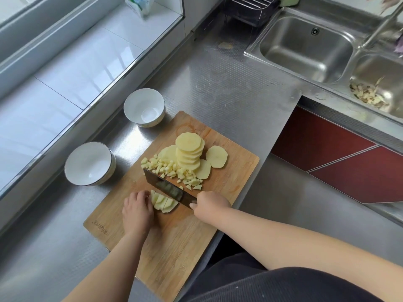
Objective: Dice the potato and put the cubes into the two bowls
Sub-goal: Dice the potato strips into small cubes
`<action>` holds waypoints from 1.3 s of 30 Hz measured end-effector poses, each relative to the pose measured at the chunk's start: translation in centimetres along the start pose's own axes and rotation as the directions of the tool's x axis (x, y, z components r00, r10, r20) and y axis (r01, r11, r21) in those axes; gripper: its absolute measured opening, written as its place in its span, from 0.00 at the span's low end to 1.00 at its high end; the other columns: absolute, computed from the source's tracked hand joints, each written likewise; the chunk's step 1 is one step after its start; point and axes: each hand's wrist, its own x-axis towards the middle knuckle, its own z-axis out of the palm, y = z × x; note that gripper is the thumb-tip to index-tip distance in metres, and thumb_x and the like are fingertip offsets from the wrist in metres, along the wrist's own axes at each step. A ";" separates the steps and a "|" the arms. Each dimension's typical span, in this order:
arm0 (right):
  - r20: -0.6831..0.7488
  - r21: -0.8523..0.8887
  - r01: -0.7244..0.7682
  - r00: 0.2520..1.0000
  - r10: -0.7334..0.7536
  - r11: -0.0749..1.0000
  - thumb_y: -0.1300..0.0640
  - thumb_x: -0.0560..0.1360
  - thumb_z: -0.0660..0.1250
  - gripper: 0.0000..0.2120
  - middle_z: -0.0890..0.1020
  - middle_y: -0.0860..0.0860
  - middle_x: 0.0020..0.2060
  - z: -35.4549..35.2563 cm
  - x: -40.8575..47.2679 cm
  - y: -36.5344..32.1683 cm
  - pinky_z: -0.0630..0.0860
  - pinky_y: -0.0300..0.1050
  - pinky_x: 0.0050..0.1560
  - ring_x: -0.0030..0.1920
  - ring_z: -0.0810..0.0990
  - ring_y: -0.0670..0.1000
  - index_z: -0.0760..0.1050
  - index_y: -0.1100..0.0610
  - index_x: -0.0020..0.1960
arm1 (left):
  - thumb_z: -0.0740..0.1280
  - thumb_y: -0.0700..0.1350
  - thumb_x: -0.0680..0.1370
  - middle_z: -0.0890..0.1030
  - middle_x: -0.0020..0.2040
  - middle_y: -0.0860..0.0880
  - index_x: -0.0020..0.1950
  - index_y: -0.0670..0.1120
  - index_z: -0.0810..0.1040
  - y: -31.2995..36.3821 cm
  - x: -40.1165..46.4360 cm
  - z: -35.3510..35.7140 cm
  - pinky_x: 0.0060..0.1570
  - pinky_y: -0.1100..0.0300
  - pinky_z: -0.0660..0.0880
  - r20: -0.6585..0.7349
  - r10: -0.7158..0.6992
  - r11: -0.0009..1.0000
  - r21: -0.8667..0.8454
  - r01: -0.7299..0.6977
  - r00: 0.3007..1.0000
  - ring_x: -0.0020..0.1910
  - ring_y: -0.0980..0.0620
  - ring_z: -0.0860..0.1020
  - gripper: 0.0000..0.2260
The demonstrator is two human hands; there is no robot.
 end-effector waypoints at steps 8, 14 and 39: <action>-0.082 -0.058 0.088 0.992 -0.093 0.994 0.48 0.82 0.55 0.17 0.81 0.56 0.49 -0.5 -0.6 -0.1 0.73 0.47 0.40 0.48 0.79 0.59 0.76 0.59 0.55 | 0.59 0.48 0.81 0.77 0.52 0.47 0.55 0.45 0.76 -0.3 -0.3 0.5 0.54 0.51 0.71 -0.079 -0.063 0.996 -0.069 0.058 0.995 0.53 0.47 0.71 0.10; -0.051 -0.140 0.139 0.988 -0.148 0.980 0.49 0.83 0.55 0.17 0.80 0.57 0.50 -0.3 -1.0 -1.3 0.72 0.46 0.40 0.49 0.79 0.60 0.76 0.59 0.56 | 0.60 0.48 0.80 0.76 0.48 0.47 0.50 0.45 0.75 -0.9 -1.1 0.7 0.48 0.52 0.71 -0.096 -0.065 0.998 0.019 0.067 0.993 0.47 0.47 0.72 0.08; 0.061 -0.070 0.000 0.998 0.004 0.998 0.49 0.82 0.58 0.16 0.80 0.56 0.52 0.0 0.3 -1.2 0.72 0.46 0.43 0.52 0.79 0.58 0.75 0.61 0.57 | 0.66 0.47 0.79 0.79 0.47 0.46 0.55 0.43 0.78 -1.7 -1.2 0.6 0.41 0.52 0.75 -0.051 0.146 0.981 0.135 -0.138 0.988 0.45 0.46 0.76 0.09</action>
